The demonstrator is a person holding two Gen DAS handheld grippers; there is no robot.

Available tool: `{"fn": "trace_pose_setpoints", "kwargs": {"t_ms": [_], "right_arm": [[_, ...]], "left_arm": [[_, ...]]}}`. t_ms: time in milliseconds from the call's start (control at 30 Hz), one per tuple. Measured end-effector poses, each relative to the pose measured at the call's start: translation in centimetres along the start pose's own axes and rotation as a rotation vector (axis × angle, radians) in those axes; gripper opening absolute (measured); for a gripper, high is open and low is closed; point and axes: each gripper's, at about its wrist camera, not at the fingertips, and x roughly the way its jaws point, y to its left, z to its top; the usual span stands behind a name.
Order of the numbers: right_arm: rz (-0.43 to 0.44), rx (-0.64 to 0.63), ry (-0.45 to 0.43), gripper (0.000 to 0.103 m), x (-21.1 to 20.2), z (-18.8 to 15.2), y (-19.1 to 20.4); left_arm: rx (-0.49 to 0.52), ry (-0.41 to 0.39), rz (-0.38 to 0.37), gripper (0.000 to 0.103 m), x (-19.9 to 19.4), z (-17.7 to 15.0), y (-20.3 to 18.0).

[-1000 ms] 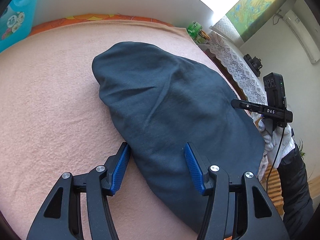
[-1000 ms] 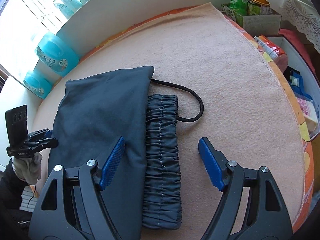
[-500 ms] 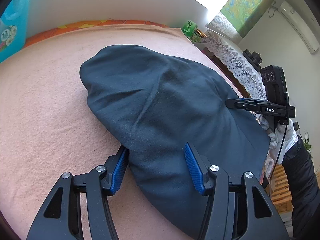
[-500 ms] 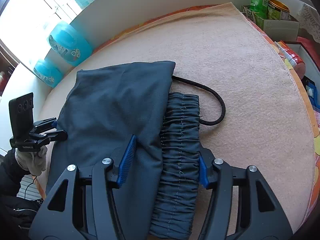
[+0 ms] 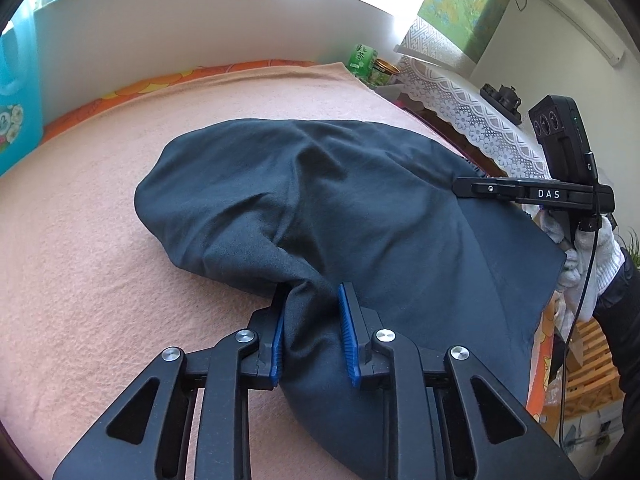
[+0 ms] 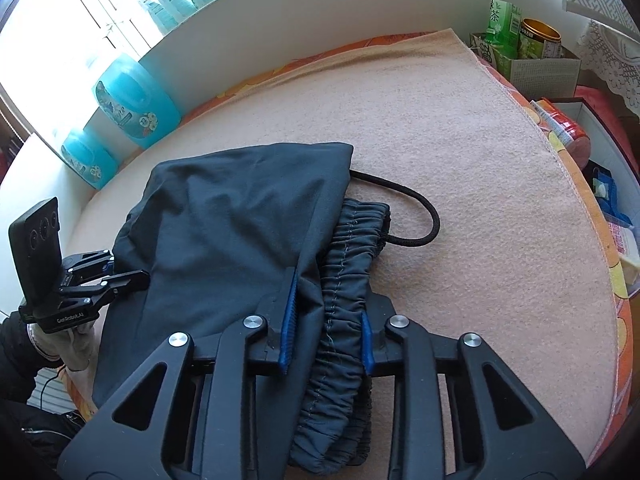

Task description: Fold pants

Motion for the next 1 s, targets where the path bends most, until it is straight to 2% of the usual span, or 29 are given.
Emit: {"fn": "trace_pose_setpoints", "kwargs": {"t_ms": [133,200,233,300,333,400,467,533,700,833,1000], "right_arm": [[-0.013,-0.028,0.020,0.022,0.0,0.2,0.1],[-0.049,-0.002,0.033,0.034,0.4,0.4,-0.4],[-0.071,-0.016,0.032,0.036,0.5,0.2,-0.3],[-0.105,-0.035,0.039,0.047,0.7,-0.1,-0.1],[-0.103,-0.030,0.047,0.052,0.8,-0.1,-0.1],[-0.057,0.021,0.070,0.052,1.3,-0.2,-0.8],[0.016,0.087,0.062,0.043,1.5,-0.4,-1.6],[0.006,0.071,0.051,0.039,1.4,-0.6,-1.2],[-0.015,0.046,-0.029,0.019,-0.5,-0.7,0.7],[-0.082,-0.051,-0.050,0.017,-1.1,-0.6,3.5],[-0.117,-0.126,-0.092,0.016,-2.6,0.2,6.3]], "left_arm": [[-0.010,-0.002,-0.012,0.020,0.0,0.0,0.4],[-0.014,-0.006,-0.017,0.020,-0.1,0.0,0.5],[-0.013,-0.007,-0.019,0.020,-0.1,-0.1,0.4],[-0.010,-0.007,-0.021,0.020,-0.2,-0.2,0.5],[-0.008,-0.007,-0.022,0.020,-0.3,-0.2,0.5],[-0.010,-0.007,-0.028,0.020,-0.3,-0.3,0.7],[-0.022,-0.008,-0.043,0.020,-0.4,-0.4,0.9],[-0.035,-0.010,-0.055,0.020,-0.4,-0.3,1.1],[-0.050,-0.044,-0.081,0.012,-1.3,-0.1,1.2],[-0.030,-0.069,-0.090,0.010,-2.3,0.3,0.8],[-0.028,-0.117,-0.109,0.008,-4.0,1.2,0.3]]}}
